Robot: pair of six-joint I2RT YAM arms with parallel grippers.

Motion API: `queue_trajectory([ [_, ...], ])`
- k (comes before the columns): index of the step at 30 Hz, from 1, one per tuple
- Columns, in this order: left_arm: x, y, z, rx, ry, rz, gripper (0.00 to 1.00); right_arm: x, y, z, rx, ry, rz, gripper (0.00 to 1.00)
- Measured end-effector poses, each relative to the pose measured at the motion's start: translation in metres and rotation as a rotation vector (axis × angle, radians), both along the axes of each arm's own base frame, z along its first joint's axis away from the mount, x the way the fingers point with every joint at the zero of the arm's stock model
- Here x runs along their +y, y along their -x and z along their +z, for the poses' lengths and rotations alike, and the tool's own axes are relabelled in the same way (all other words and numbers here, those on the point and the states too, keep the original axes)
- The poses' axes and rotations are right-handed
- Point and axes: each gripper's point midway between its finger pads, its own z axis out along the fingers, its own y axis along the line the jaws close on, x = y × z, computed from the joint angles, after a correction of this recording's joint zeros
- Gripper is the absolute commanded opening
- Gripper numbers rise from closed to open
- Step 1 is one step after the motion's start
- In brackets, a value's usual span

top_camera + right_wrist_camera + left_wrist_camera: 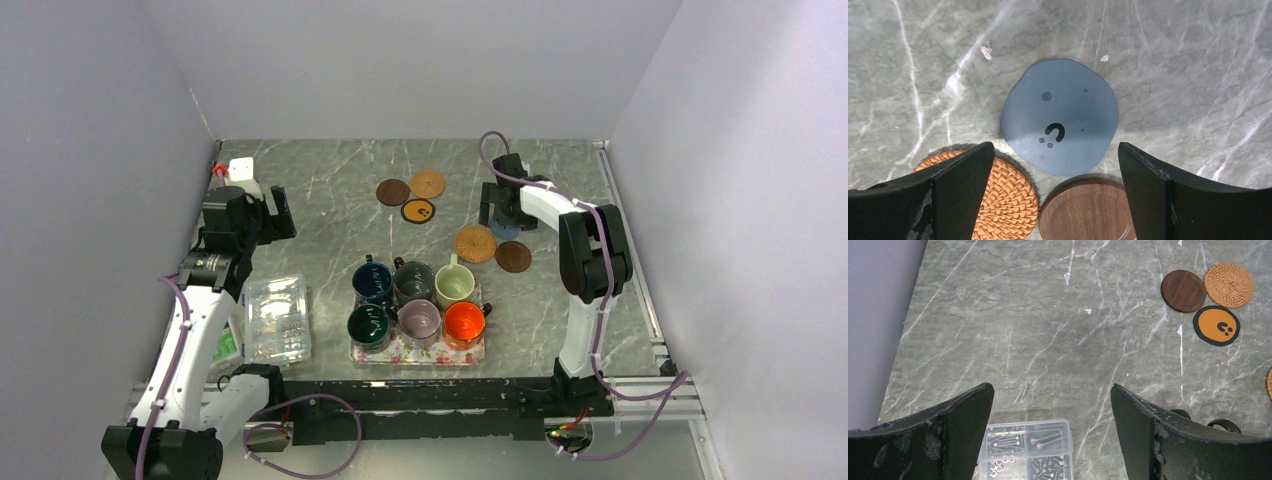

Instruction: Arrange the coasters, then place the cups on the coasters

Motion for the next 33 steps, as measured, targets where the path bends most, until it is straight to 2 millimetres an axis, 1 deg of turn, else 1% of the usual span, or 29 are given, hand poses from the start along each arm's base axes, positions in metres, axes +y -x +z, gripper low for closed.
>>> queue_trajectory([
  [6,0.000,0.000,0.000,0.000,0.000,0.000,0.94,0.002,-0.008,0.023,-0.045,-0.002,0.017,0.99],
  [11,0.000,0.000,0.000,0.000,0.000,0.000,0.94,0.012,-0.004,0.058,-0.102,-0.063,0.071,0.90],
  [14,0.000,0.000,0.000,0.000,0.000,0.000,0.94,0.022,0.014,0.087,-0.143,-0.134,0.135,0.86],
  [17,0.000,0.000,-0.003,0.005,0.000,0.001,0.94,0.036,0.041,0.117,-0.185,-0.213,0.214,0.81],
  [19,0.000,0.001,-0.004,0.010,-0.001,0.001,0.94,0.044,0.058,0.132,-0.203,-0.256,0.260,0.77],
  [21,0.000,0.001,-0.004,0.010,-0.001,0.001,0.94,0.054,0.078,0.142,-0.206,-0.298,0.306,0.75],
  [24,0.000,0.001,-0.004,0.008,0.000,0.001,0.94,0.069,0.105,0.143,-0.178,-0.353,0.358,0.73],
  [26,0.000,0.001,-0.004,0.008,0.000,0.001,0.94,0.079,0.122,0.134,-0.131,-0.379,0.381,0.72],
  [30,0.000,0.001,-0.004,0.008,0.000,0.001,0.94,0.092,0.150,0.115,-0.031,-0.388,0.401,0.70],
  [33,0.000,0.001,-0.004,0.008,0.000,0.001,0.94,0.100,0.162,0.109,0.010,-0.380,0.421,0.69],
])
